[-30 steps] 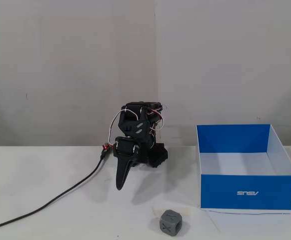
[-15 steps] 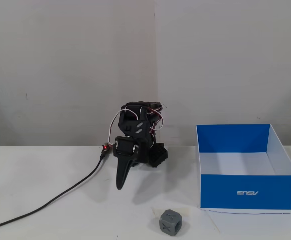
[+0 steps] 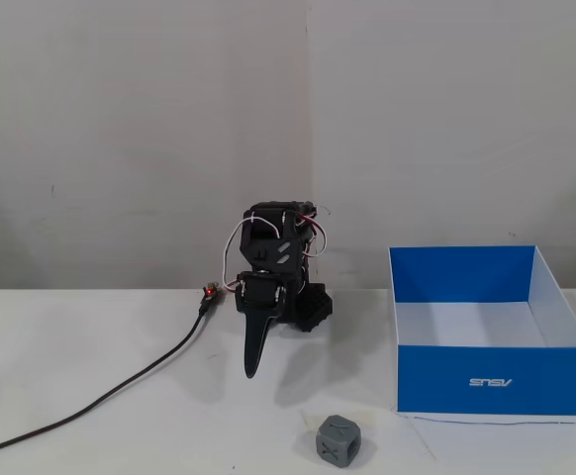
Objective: Pick the gray block and keep it in the box.
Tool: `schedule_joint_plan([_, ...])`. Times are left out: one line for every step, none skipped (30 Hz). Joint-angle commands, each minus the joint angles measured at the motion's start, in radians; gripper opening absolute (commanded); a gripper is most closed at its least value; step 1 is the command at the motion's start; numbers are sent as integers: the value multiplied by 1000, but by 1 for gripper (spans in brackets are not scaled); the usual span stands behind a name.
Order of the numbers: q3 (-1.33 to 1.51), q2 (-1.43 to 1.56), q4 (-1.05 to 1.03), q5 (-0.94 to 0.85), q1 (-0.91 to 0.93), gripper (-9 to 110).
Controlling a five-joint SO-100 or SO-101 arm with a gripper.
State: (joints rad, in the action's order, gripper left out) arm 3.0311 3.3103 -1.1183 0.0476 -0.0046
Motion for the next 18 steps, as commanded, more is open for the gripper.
schedule_joint_plan([8,118,21,-21,-12,1])
schedule_joint_plan([8,118,28,-23,-9,1])
schedule_joint_plan([-3,118,28,-25,0,1])
schedule_joint_plan([-20,118,26,-25,12,1])
schedule_joint_plan([-32,118,25,-25,17,1])
schedule_joint_plan([-43,117,18,-25,14,1])
schedule_joint_plan([-52,112,15,-18,6,1])
schedule_joint_plan([-57,109,18,-17,3,1])
schedule_joint_plan([-63,106,18,-17,-5,0])
schedule_joint_plan([-69,98,18,-17,-8,0])
schedule_joint_plan([-75,91,20,-23,-9,0])
schedule_joint_plan([-81,81,23,-25,-15,0])
schedule_joint_plan([-89,69,25,-25,-21,0])
schedule_joint_plan([-97,57,25,-26,-35,0])
schedule_joint_plan([-103,51,25,-28,-43,0])
schedule_joint_plan([-110,44,25,-28,-51,0])
schedule_joint_plan([-115,38,25,-28,-55,0])
schedule_joint_plan([-121,32,26,-28,-55,0])
